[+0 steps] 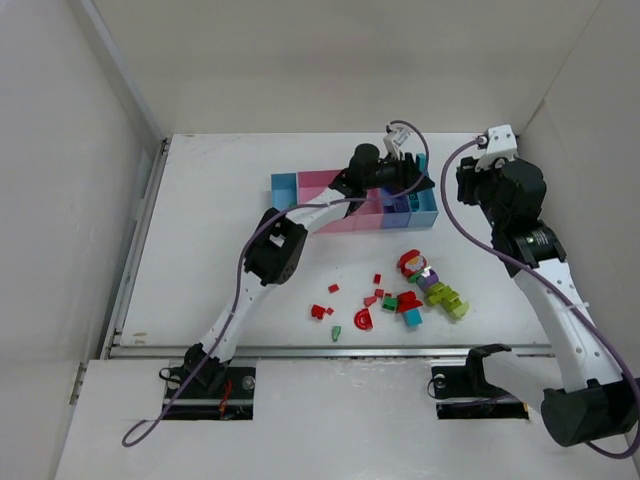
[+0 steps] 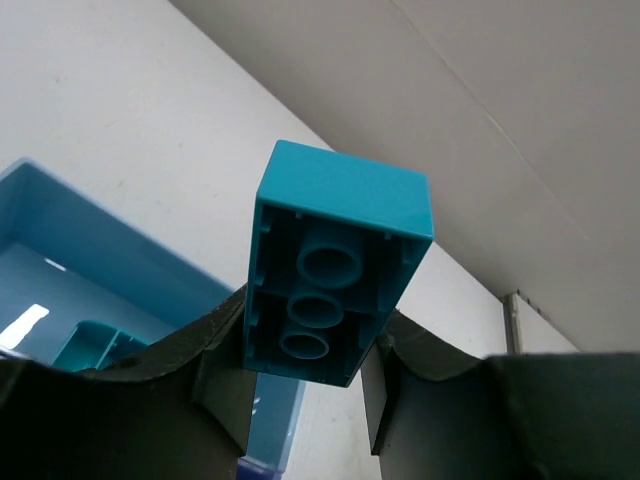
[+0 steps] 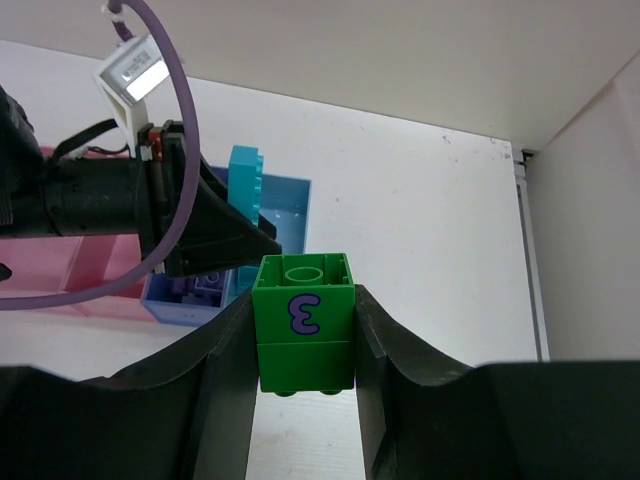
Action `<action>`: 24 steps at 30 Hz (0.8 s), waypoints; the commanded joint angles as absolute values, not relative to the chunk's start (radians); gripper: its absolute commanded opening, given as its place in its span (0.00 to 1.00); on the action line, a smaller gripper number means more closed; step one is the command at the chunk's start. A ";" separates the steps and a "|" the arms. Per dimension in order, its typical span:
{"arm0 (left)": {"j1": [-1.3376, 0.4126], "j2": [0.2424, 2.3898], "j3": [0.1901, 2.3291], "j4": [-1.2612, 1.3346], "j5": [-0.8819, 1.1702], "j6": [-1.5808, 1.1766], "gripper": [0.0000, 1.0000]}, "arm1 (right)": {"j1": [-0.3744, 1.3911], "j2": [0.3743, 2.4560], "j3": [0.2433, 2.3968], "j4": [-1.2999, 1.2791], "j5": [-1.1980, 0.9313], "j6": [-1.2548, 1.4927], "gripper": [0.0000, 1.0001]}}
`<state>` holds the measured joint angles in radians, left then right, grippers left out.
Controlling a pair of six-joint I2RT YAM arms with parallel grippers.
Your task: Sort the legos into containers by color
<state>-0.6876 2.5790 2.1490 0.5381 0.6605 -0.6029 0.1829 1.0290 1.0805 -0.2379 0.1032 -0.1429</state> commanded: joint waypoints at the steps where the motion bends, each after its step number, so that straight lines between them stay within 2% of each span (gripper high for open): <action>1: -0.680 2.556 2.175 0.657 0.637 -0.646 0.28 | 0.179 0.993 1.078 -0.244 0.144 -0.158 0.00; 2: -0.680 2.556 2.175 0.657 0.647 -0.634 0.31 | 0.179 0.980 1.078 -0.256 0.144 -0.158 0.00; 4: -0.670 2.556 2.164 0.629 0.661 -0.615 0.49 | 0.179 0.968 1.078 -0.256 0.144 -0.158 0.00; 6: -0.670 2.556 2.164 0.629 0.675 -0.604 0.59 | 0.179 0.959 1.069 -0.256 0.144 -0.158 0.00; 8: -0.670 2.556 2.155 0.629 0.684 -0.604 0.75 | 0.179 0.959 1.069 -0.256 0.132 -0.158 0.00; 10: -0.661 2.547 2.155 0.629 0.696 -0.595 0.83 | 0.179 0.959 1.069 -0.247 0.120 -0.158 0.00; 11: -0.661 2.546 2.143 0.629 0.707 -0.595 0.96 | 0.179 0.959 1.069 -0.247 0.106 -0.158 0.00; 12: -0.661 2.536 2.131 0.629 0.707 -0.595 1.00 | 0.179 0.959 1.069 -0.247 0.106 -0.158 0.00; 20: -0.620 2.439 2.057 0.629 0.707 -0.549 1.00 | 0.213 0.959 1.108 -0.278 0.040 -0.149 0.00; 24: -0.585 2.271 1.921 0.629 0.753 -0.436 1.00 | 0.271 0.989 1.117 -0.275 -0.003 -0.149 0.00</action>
